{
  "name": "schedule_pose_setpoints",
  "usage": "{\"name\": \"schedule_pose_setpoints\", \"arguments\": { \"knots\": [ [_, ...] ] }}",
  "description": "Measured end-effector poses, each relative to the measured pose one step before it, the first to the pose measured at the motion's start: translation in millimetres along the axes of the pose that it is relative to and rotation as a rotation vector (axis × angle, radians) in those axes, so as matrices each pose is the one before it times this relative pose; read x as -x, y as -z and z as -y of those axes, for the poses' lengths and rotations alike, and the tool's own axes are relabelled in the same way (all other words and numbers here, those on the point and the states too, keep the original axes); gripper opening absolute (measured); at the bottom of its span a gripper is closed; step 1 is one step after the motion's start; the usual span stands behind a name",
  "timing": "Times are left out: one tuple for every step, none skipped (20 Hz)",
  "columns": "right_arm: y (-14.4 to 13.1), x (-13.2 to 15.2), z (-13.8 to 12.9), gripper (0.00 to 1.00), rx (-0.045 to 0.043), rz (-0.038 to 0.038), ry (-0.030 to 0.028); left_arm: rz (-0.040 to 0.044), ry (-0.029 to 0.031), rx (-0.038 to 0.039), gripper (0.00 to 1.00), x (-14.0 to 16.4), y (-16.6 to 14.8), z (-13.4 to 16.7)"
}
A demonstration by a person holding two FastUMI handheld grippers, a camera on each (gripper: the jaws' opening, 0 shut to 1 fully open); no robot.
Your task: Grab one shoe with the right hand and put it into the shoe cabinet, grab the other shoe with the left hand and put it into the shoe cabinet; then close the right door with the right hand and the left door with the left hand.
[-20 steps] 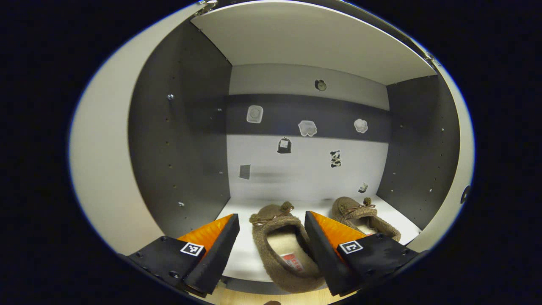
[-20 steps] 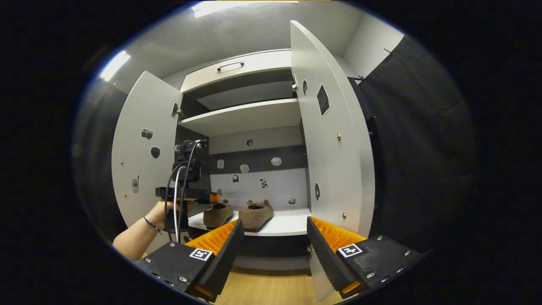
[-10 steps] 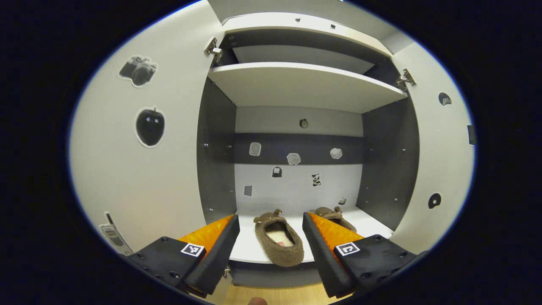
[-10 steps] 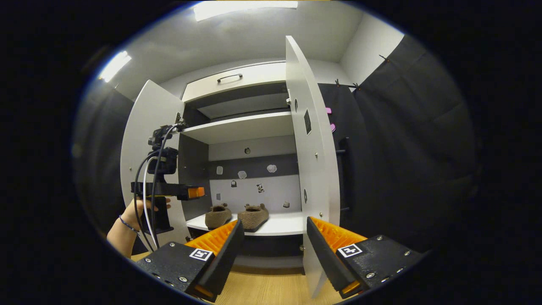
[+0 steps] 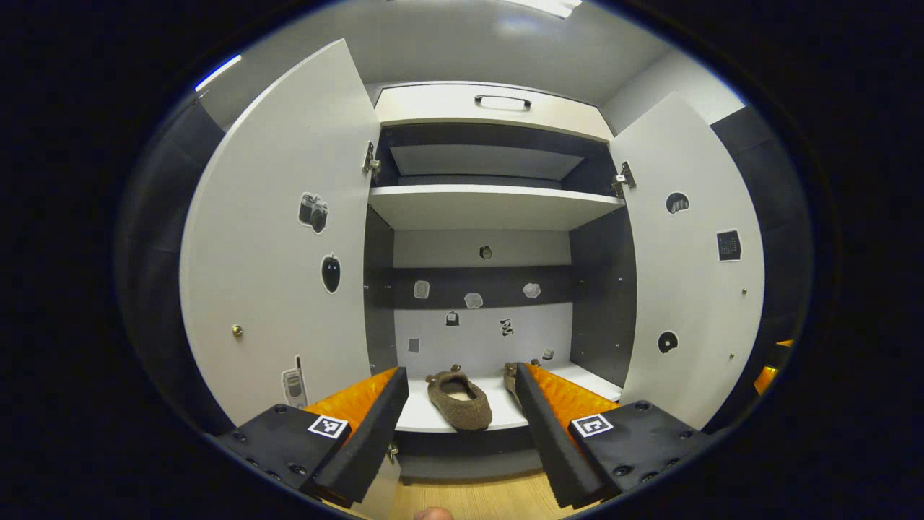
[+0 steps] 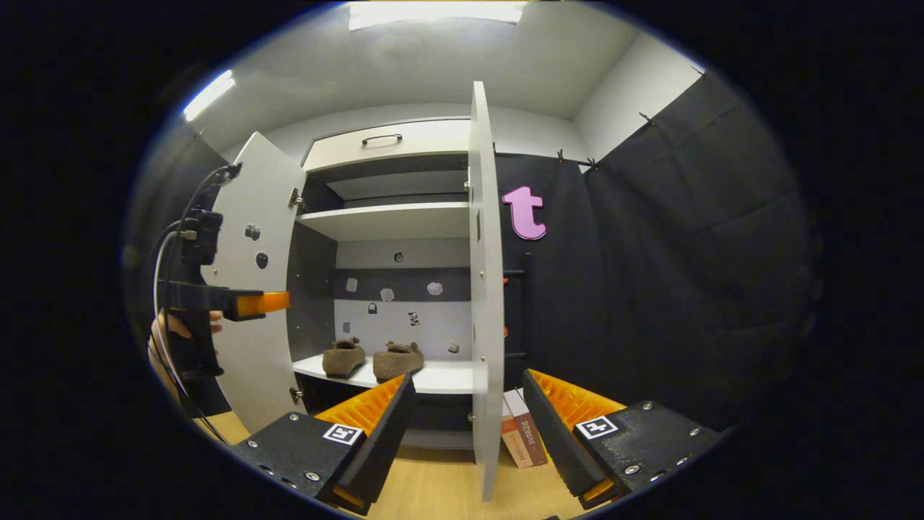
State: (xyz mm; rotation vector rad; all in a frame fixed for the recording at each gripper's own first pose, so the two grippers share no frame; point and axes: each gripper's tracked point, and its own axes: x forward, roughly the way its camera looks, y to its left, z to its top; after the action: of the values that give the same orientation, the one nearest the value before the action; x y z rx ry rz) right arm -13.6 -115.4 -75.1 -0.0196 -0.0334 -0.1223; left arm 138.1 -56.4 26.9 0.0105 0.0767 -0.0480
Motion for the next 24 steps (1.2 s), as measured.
{"name": "schedule_pose_setpoints", "arguments": {
  "knots": [
    [5.59, 1.01, 9.11, 0.92, 0.00622, -0.01052, 0.01655, -0.00232, 0.00548, 0.00665, 0.96, 10.20, 0.81, -1.00],
    [6.48, -0.97, 7.91, 0.92, 0.00124, -0.01513, 0.01382, -0.00134, 0.00602, 0.01282, 0.96, 8.46, 0.70, -0.92],
    [7.60, -1.50, 7.96, 0.92, -0.00226, -0.01975, 0.00957, -0.00530, 0.00653, 0.01805, 0.94, 6.72, 3.39, -1.44],
    [8.12, -0.88, 7.67, 0.92, -0.00442, -0.02214, 0.00978, -0.00757, 0.00988, 0.02038, 0.94, 7.33, 2.86, -0.55],
    [7.30, -3.32, 8.77, 0.92, 0.00005, -0.01587, 0.01317, -0.00483, 0.01059, 0.01670, 0.94, 7.18, 1.86, 0.60],
    [6.94, -3.57, 8.22, 0.92, 0.00284, -0.01241, 0.01463, -0.00175, 0.00730, 0.00975, 0.94, 6.32, 0.73, 0.08],
    [5.85, -4.44, 7.53, 0.92, 0.00009, -0.01138, 0.01407, -0.00253, 0.00357, 0.00538, 0.94, 3.93, 0.66, -1.91],
    [6.25, -3.68, 5.17, 0.92, -0.00552, -0.01082, 0.00775, -0.00415, 0.00431, -0.00033, 0.96, 5.16, 1.42, -1.52],
    [4.93, -4.54, 1.91, 0.92, -0.00565, -0.00900, -0.00157, -0.00317, 0.00442, -0.00305, 0.96, 6.76, 1.28, 0.59],
    [4.54, -6.54, 3.09, 0.92, -0.00852, -0.00688, 0.00306, -0.00242, 0.00319, -0.00318, 0.96, 4.84, 1.02, -0.50],
    [3.47, -5.08, 1.77, 0.92, -0.00967, -0.00337, -0.00259, -0.00225, 0.00092, -0.00257, 0.97, 3.66, 0.82, -0.91],
    [5.09, -4.48, 0.52, 0.92, -0.00516, -0.00540, -0.00455, 0.00376, 0.00224, -0.00770, 0.96, 5.12, -0.11, 0.00],
    [4.58, -4.92, 1.83, 0.92, 0.00010, -0.00638, 0.00016, 0.00755, -0.00373, -0.01577, 0.96, 4.74, -1.43, -0.90],
    [5.75, -5.41, 0.67, 0.92, -0.00028, -0.00989, -0.00411, 0.00829, -0.00860, -0.01468, 0.97, 4.45, -1.10, -2.67],
    [4.93, -3.62, -2.84, 0.92, -0.00520, -0.01362, -0.01286, 0.00788, -0.00516, -0.00885, 0.97, 3.49, -1.13, -1.25],
    [3.25, -0.60, -3.81, 0.92, -0.01341, -0.01240, -0.02053, 0.00705, -0.00309, -0.00139, 0.97, 3.42, -1.47, -0.67],
    [3.10, -1.57, -4.63, 0.92, -0.02038, -0.01292, -0.02160, 0.00722, 0.00180, 0.00359, 0.96, 4.37, -1.69, 0.37],
    [2.77, -1.27, -2.32, 0.92, -0.01778, -0.00975, -0.01637, 0.00646, 0.00467, 0.00325, 0.96, 3.23, -1.88, 0.40],
    [1.05, -0.46, 0.96, 0.92, -0.00491, -0.00106, -0.00150, 0.00197, -0.00021, 0.00414, 0.96, 2.74, 0.69, -2.22],
    [2.58, -4.79, 0.99, 0.98, 0.00647, -0.00179, -0.00025, 0.00155, -0.00072, 0.00191, 0.94, 2.44, 0.06, -2.11],
    [1.29, 0.67, -2.45, 0.92, 0.00578, -0.00297, -0.00340, 0.00050, 0.00083, -0.00103, 0.94, 1.14, -0.02, -0.65],
    [-0.61, 0.27, -2.09, 0.92, 0.00734, -0.00092, -0.00445, -0.00008, -0.00456, -0.00217, 0.94, 1.33, 0.36, -2.44],
    [-1.83, -0.08, -1.48, 0.91, 0.01643, 0.00666, 0.00188, -0.00028, -0.00226, -0.00289, 0.94, 2.53, 1.11, -1.60],
    [0.15, -0.19, -2.00, 0.90, 0.02876, 0.00012, 0.00682, -0.00166, -0.00157, -0.00313, 0.94, 1.75, 0.53, -2.20]
  ]
}}
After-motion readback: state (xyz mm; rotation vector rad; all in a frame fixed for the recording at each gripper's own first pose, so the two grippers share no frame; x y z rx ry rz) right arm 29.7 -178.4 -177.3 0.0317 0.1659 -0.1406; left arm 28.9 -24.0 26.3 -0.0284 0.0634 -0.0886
